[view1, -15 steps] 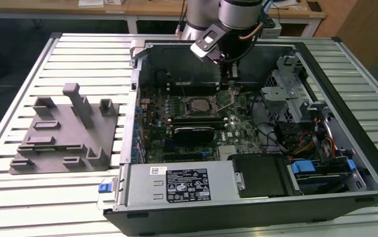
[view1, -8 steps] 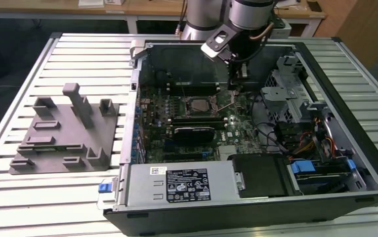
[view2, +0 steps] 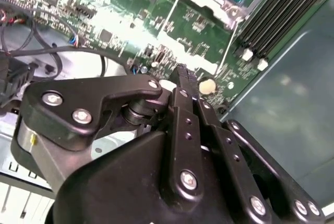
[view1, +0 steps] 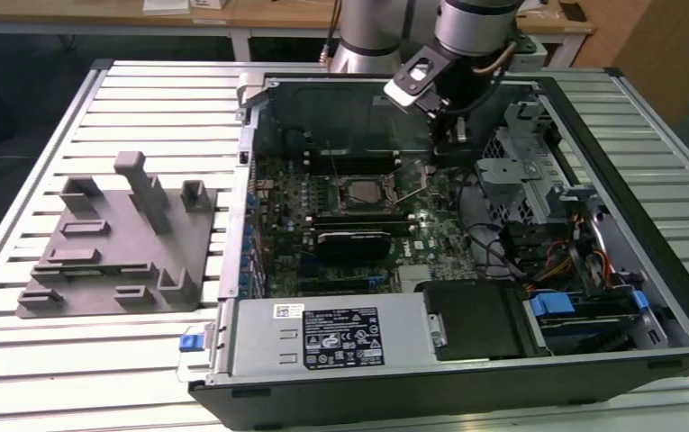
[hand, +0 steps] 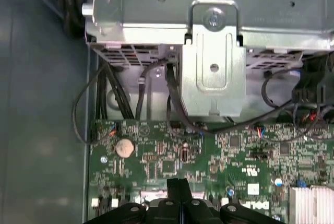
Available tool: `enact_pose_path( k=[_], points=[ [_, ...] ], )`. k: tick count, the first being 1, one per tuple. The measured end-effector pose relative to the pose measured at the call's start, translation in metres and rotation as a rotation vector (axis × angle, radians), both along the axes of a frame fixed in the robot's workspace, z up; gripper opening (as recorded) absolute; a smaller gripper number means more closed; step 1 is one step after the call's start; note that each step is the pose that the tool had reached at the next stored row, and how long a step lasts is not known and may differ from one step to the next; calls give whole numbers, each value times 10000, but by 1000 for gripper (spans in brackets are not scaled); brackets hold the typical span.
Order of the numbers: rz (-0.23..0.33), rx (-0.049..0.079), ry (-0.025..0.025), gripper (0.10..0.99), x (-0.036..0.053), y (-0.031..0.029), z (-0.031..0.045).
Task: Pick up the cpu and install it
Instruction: 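Close the cpu cover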
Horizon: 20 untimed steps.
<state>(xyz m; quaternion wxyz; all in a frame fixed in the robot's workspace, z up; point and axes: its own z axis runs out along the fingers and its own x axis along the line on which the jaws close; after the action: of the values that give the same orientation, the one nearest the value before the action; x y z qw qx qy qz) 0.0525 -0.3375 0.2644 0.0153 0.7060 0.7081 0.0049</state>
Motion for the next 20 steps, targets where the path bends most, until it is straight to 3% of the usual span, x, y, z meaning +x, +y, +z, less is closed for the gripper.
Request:
enact_pose_path(
  k=[6, 15, 20],
  points=[
    [0, -2, 3, 106, 74, 0, -81],
    [-1, -8, 3, 106, 89, 0, -228],
    [-1, -9, 3, 106, 90, 0, -266]
  ],
)
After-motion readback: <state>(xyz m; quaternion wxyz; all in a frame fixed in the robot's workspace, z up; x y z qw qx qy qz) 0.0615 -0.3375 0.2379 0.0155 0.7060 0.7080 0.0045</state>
